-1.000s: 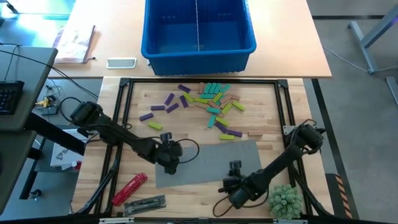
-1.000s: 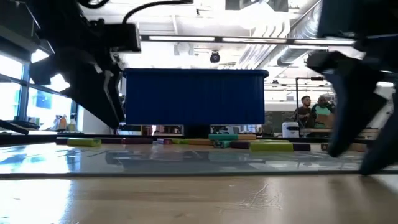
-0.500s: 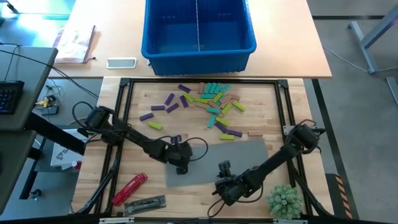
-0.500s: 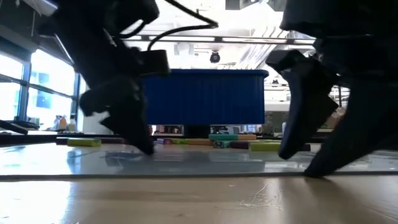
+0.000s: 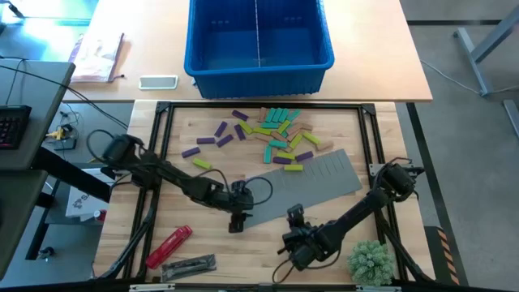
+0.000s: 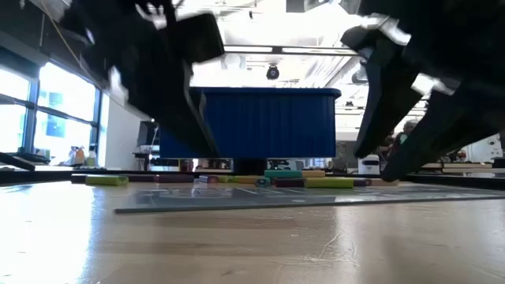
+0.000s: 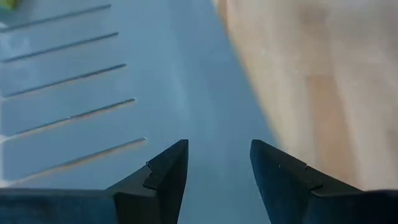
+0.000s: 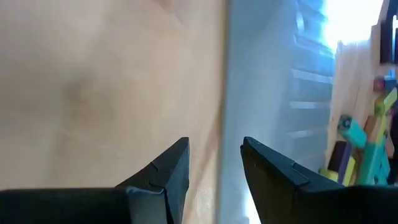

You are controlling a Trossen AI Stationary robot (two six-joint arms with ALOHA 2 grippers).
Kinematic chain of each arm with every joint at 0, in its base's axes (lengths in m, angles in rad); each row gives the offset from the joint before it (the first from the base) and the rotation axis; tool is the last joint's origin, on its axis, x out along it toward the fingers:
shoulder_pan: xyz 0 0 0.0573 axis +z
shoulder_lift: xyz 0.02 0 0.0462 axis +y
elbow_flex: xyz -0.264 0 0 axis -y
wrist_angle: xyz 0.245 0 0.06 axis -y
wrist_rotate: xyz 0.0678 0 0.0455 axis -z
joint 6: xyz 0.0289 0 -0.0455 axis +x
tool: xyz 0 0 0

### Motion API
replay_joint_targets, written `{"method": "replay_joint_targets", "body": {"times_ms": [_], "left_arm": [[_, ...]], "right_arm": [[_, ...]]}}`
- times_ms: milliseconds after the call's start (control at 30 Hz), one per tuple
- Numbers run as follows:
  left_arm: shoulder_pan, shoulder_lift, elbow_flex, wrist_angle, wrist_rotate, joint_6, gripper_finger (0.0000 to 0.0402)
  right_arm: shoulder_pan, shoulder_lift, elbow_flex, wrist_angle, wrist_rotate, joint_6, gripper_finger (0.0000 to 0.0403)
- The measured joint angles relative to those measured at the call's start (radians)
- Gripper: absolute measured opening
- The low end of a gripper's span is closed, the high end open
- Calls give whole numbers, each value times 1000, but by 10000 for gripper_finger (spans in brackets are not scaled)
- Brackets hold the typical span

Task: Sort blocks

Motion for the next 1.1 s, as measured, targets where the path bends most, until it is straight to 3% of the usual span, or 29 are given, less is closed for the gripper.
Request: {"method": "replay_joint_targets", "body": {"times_ms": [100,200,333,533,733,933,1100], "left_arm": [[-17,-94,2,-94,-85,12,158],[-31,-162,2,-243,-255,24,158],[9,-188,2,-442,-399,-52,158],[83,-172,-109,-490,-406,-164,158],[135,-163,-259,-373,-354,-271,158],[131,-152,-341,-149,-330,-247,158],[120,-148,-347,-108,-232,-227,158]], "right_arm": [[11,-2,14,97,-17,-21,133],[12,2,10,210,-24,-73,133],[-1,43,10,327,-18,-133,133],[-47,119,9,490,18,-226,133],[-88,147,9,613,18,-324,133],[-132,148,9,644,13,-373,133],[-158,148,9,640,-54,-395,133]]}}
